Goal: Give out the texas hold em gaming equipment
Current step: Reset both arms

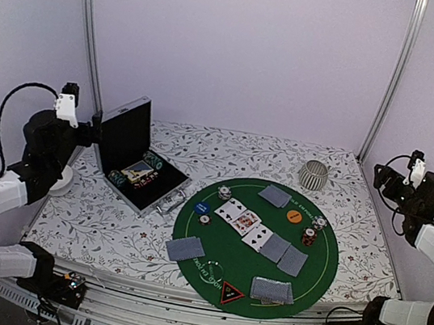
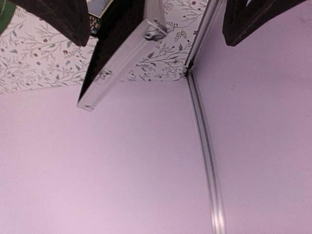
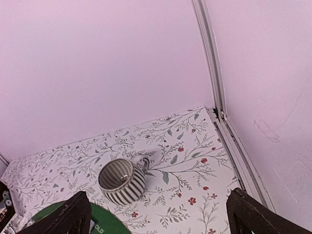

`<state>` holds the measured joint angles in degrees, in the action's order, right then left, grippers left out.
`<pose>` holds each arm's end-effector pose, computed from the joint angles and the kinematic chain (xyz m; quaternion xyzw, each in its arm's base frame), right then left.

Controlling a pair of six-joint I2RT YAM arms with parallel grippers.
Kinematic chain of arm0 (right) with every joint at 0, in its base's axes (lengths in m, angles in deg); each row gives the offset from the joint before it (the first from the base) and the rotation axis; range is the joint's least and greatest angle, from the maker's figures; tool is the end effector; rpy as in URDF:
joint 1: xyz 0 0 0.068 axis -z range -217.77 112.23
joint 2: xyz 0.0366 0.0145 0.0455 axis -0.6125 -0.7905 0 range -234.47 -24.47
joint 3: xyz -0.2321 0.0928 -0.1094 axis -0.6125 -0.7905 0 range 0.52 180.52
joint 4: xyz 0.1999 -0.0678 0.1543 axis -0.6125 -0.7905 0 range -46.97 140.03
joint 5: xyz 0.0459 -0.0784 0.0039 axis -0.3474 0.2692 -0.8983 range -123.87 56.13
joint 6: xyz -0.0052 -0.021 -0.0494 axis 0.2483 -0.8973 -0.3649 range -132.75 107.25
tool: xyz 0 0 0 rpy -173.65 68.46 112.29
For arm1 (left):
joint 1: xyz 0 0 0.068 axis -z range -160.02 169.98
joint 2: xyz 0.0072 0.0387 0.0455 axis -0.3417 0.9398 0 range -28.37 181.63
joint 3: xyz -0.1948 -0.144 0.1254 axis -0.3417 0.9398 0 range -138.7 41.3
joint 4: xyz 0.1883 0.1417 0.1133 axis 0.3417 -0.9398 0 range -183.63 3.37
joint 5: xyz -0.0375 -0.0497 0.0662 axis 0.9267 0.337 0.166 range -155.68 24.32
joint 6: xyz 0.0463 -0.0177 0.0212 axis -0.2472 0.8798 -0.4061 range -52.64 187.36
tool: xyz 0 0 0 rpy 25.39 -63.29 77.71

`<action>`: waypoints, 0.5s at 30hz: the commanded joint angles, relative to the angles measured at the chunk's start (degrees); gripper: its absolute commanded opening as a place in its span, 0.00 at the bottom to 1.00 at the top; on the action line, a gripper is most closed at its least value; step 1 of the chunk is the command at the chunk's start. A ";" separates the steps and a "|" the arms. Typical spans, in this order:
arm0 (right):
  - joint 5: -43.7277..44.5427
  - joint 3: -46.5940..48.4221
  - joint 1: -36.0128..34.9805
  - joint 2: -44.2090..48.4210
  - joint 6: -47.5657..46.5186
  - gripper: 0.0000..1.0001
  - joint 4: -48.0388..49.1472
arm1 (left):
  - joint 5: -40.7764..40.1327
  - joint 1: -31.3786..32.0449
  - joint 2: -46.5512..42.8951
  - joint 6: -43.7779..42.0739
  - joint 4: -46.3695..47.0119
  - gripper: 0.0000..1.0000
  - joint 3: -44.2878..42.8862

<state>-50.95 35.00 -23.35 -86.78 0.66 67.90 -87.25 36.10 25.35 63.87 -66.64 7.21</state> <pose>0.2432 -0.0516 0.2673 0.0894 0.7580 0.1081 0.6370 0.2167 -0.0489 0.3012 -0.0129 0.7049 0.0545 0.7071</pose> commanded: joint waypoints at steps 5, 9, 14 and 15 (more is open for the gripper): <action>-3.06 -14.76 0.94 -1.32 -6.39 0.99 27.90 | -13.58 -11.16 -1.06 1.92 25.96 0.98 12.13; -2.04 -21.99 0.95 -5.01 -5.16 0.99 42.05 | -12.56 -12.67 4.61 1.46 33.34 0.98 14.33; -1.19 -27.66 0.90 -16.62 -2.24 0.99 59.87 | -9.51 -12.41 14.75 8.73 44.67 0.98 19.67; -2.14 -28.41 0.89 -18.81 -1.99 0.99 64.12 | -9.77 -12.23 17.29 9.20 46.89 0.98 20.90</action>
<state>-52.65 9.01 -22.48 -98.89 -3.32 112.02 -98.26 23.82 35.75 68.18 -32.56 24.28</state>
